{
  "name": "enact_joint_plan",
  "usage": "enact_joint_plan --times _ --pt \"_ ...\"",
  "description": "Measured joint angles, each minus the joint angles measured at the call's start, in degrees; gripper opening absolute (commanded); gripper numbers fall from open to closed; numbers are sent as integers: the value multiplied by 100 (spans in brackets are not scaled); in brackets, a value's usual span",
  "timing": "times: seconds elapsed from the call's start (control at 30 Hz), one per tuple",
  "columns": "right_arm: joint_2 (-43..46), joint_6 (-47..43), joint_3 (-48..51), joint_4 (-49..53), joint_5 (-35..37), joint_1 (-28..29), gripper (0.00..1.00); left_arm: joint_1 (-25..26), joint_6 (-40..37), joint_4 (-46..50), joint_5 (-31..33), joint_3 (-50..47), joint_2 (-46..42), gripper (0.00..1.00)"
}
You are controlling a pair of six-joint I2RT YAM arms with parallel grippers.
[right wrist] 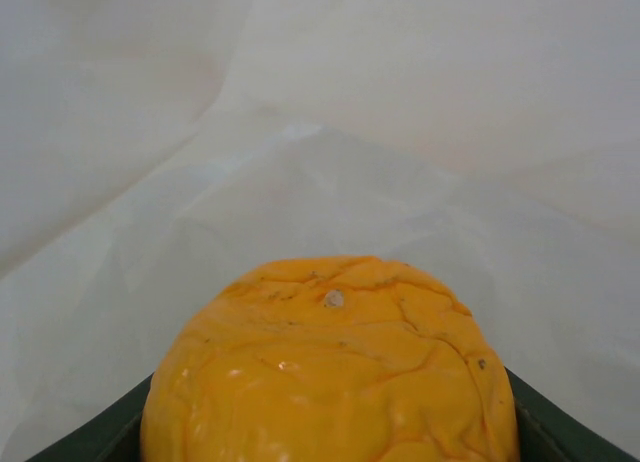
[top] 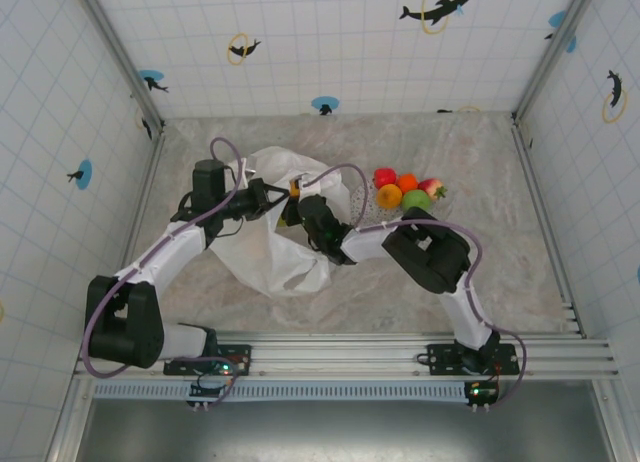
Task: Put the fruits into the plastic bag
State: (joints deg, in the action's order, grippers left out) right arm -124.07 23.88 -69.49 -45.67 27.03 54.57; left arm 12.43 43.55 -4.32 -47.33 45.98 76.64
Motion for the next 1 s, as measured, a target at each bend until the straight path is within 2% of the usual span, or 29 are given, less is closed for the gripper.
enact_joint_plan --times 0.23,0.57,0.83,1.0 --pt "-485 376 -483 -120 177 -118 69 -85 0 -2 -2 2 2 0" --pt "-592 376 -776 96 -197 -170 89 -162 0 2 -2 0 52 0" --pt "-267 144 -258 356 -566 -170 90 -201 2 20 13 0 52 0" --pt "422 -223 407 643 -772 -142 89 -254 0 61 44 0 63 0"
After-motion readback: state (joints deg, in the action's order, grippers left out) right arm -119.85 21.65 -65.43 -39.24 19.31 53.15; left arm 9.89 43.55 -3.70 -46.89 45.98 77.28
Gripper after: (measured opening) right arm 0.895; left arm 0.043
